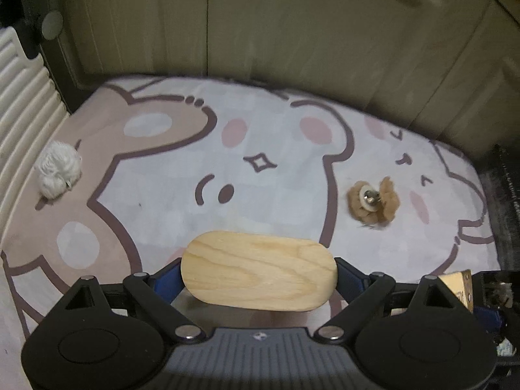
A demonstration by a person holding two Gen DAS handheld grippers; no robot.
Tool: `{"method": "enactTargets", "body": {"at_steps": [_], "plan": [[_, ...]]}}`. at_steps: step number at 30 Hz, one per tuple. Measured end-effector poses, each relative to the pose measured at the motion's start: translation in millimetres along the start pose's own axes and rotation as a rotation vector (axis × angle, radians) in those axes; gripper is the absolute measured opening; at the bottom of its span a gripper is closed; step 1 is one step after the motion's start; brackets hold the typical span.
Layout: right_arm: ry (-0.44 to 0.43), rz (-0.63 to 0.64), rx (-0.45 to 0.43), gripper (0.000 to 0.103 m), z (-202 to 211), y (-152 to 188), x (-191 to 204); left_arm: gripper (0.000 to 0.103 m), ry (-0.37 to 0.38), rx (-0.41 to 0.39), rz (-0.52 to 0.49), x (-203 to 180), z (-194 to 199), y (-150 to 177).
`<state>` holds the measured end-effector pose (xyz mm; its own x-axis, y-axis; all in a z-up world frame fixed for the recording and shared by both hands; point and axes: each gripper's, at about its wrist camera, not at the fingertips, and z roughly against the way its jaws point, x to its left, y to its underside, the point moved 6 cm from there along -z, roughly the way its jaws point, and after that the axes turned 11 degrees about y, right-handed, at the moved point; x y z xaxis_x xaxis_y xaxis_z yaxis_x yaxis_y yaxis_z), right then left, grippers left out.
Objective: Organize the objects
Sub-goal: 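Carry the wooden board and tissue pack over the black box with both tools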
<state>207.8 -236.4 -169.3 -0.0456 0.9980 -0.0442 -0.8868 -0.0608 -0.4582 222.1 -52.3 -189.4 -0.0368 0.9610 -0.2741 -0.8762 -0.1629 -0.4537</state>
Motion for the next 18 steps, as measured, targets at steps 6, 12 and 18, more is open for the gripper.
{"method": "enactTargets", "body": {"at_steps": [6,12,18], "plan": [[0.021,-0.033,-0.063,0.074,23.6,-7.0,-13.1,0.093,0.001,-0.054,-0.066,-7.0,26.7,-2.4],[0.047,-0.037,-0.115,0.074,43.9,-10.0,-25.3,0.093,0.029,-0.087,-0.078,-11.9,47.5,-1.7],[0.081,-0.037,-0.164,0.074,62.7,-9.9,-37.3,0.093,0.060,-0.121,-0.082,-20.6,64.3,-1.8]]}}
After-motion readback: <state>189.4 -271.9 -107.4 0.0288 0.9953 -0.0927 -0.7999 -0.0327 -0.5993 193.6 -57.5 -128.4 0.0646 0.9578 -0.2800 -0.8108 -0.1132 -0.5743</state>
